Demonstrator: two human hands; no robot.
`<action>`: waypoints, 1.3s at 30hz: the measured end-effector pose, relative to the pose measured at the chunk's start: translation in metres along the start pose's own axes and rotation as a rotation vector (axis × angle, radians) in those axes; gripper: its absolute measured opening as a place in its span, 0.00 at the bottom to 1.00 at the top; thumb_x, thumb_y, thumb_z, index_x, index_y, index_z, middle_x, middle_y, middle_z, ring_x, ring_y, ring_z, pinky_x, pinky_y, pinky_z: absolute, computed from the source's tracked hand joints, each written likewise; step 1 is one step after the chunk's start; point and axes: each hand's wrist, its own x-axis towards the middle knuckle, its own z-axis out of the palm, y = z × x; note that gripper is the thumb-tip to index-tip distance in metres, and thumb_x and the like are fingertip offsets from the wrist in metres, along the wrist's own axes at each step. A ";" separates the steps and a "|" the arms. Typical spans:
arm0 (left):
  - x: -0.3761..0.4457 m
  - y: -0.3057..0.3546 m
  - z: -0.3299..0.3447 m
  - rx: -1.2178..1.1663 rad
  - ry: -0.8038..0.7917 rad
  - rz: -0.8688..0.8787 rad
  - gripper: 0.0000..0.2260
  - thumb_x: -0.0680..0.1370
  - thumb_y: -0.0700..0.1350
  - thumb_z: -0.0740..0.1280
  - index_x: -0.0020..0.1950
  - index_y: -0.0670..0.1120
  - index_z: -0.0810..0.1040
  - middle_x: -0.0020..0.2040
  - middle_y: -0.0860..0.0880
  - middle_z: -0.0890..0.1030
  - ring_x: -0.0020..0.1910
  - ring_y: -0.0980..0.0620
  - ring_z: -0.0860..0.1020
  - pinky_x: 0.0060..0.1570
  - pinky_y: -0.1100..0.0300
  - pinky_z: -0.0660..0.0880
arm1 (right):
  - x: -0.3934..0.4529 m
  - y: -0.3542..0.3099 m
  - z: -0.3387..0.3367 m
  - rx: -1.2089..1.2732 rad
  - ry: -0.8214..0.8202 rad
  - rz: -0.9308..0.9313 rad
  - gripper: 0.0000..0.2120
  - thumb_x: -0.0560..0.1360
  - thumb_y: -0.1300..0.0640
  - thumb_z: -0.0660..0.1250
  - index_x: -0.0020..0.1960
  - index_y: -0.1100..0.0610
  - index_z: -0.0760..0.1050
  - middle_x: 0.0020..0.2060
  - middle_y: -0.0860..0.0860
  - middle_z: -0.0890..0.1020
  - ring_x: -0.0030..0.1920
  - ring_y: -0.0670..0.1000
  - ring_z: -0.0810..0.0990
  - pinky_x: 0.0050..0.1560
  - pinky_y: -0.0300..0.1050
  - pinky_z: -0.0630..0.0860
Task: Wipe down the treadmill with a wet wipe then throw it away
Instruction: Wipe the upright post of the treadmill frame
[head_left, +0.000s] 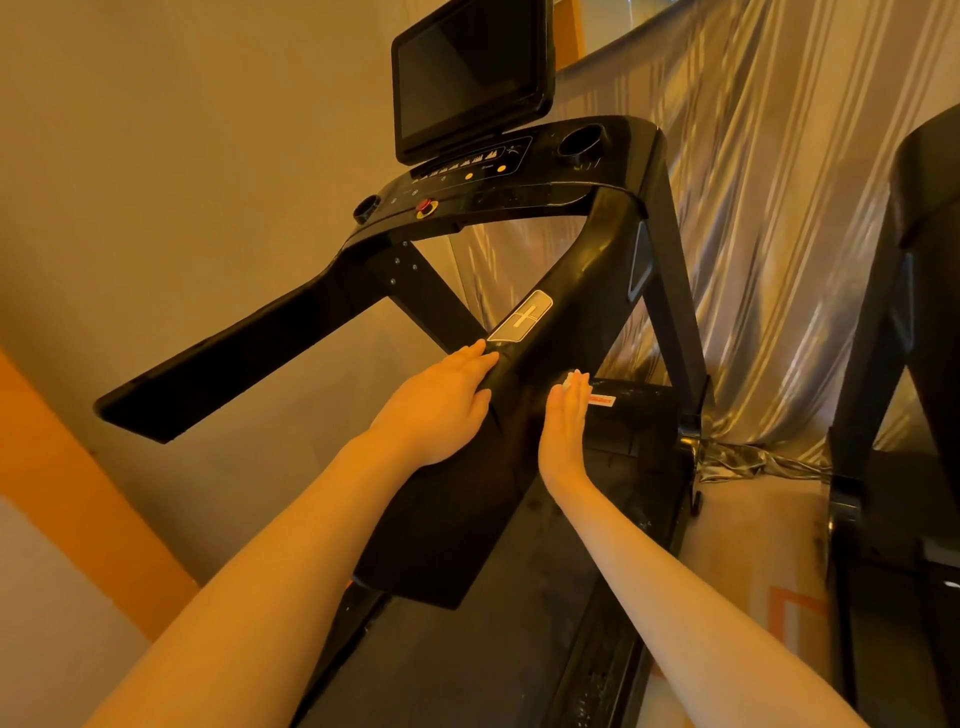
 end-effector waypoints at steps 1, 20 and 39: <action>0.000 0.000 0.000 0.001 0.000 -0.001 0.23 0.84 0.48 0.55 0.79 0.52 0.56 0.80 0.53 0.54 0.77 0.52 0.57 0.73 0.58 0.58 | -0.002 -0.003 0.001 -0.020 -0.008 -0.037 0.29 0.83 0.44 0.48 0.79 0.48 0.41 0.79 0.47 0.44 0.78 0.48 0.42 0.78 0.48 0.43; -0.031 -0.016 -0.004 -0.072 -0.018 -0.033 0.23 0.84 0.53 0.55 0.79 0.52 0.58 0.79 0.51 0.57 0.76 0.51 0.62 0.72 0.57 0.60 | -0.006 -0.070 0.006 -0.417 -0.260 -0.584 0.29 0.79 0.34 0.42 0.74 0.47 0.56 0.77 0.51 0.61 0.78 0.49 0.56 0.77 0.55 0.53; -0.085 -0.020 -0.004 -0.151 0.042 -0.020 0.23 0.84 0.53 0.54 0.79 0.53 0.56 0.80 0.54 0.54 0.76 0.53 0.61 0.70 0.60 0.62 | -0.017 -0.093 0.004 -0.542 -0.395 -0.566 0.28 0.80 0.35 0.43 0.72 0.48 0.63 0.74 0.50 0.67 0.76 0.49 0.60 0.76 0.57 0.57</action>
